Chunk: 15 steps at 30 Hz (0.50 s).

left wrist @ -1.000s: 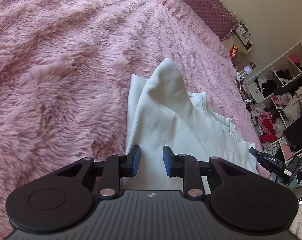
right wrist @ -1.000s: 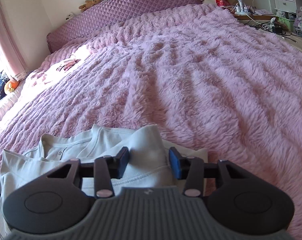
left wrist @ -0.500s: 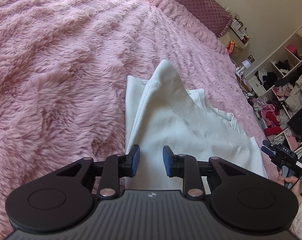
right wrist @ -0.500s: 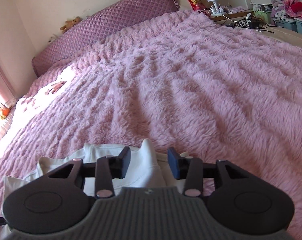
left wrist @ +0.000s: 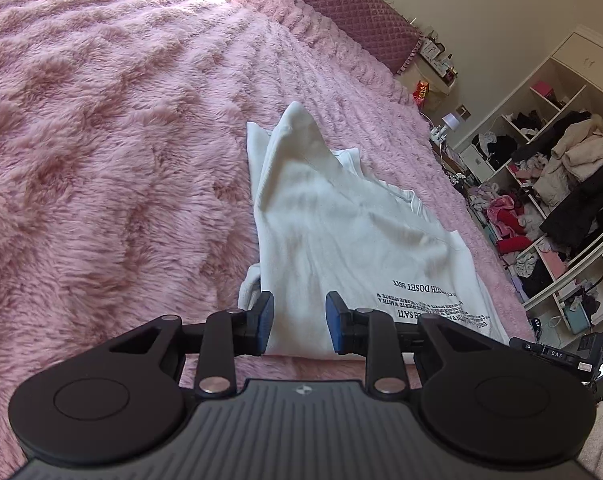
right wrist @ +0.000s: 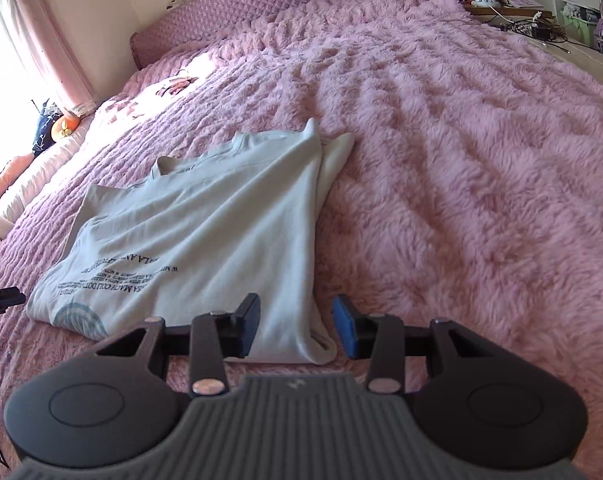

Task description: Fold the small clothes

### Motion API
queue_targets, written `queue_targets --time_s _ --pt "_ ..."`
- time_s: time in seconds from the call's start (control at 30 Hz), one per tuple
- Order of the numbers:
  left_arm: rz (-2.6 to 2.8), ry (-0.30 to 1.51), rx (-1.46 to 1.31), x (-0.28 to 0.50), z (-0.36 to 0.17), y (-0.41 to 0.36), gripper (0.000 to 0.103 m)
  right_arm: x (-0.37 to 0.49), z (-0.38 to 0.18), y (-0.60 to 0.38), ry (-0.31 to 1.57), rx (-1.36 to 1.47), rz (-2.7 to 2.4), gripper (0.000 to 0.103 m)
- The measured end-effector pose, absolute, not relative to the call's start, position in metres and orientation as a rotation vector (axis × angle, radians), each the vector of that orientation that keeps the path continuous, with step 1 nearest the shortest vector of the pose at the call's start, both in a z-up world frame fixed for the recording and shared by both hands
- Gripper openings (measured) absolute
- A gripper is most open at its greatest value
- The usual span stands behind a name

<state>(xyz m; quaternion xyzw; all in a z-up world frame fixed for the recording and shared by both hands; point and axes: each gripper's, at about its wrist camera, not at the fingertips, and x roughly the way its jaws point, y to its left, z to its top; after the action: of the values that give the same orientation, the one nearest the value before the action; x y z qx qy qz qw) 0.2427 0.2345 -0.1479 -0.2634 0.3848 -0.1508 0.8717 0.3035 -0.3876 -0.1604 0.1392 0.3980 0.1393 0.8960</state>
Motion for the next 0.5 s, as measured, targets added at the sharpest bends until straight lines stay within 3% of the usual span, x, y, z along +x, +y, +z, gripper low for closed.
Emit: queue_targets --time_s 0.23,0.37,0.4,0.43,0.5 --pt "-0.270 0.845 -0.550 0.250 -0.162 0.235 0.033 0.316 -0.175 -0.389 0.861 0.352 0.266 0.036" --pt "-0.306 0.819 -0.559 0.255 -0.166 0.231 0.033 0.319 -0.175 -0.381 0.875 0.340 0.283 0.018" --pt "-0.321 0.813 -0.548 0.256 -0.166 0.228 0.027 0.319 -0.174 -0.379 0.877 0.333 0.287 0.011" --pt "-0.323 0.813 -0.535 0.257 -0.165 0.224 0.003 0.319 -0.173 -0.378 0.883 0.331 0.287 0.008" --pt "-0.316 0.832 -0.506 0.259 -0.164 0.216 0.003 0.319 -0.171 -0.379 0.888 0.338 0.283 0.007"
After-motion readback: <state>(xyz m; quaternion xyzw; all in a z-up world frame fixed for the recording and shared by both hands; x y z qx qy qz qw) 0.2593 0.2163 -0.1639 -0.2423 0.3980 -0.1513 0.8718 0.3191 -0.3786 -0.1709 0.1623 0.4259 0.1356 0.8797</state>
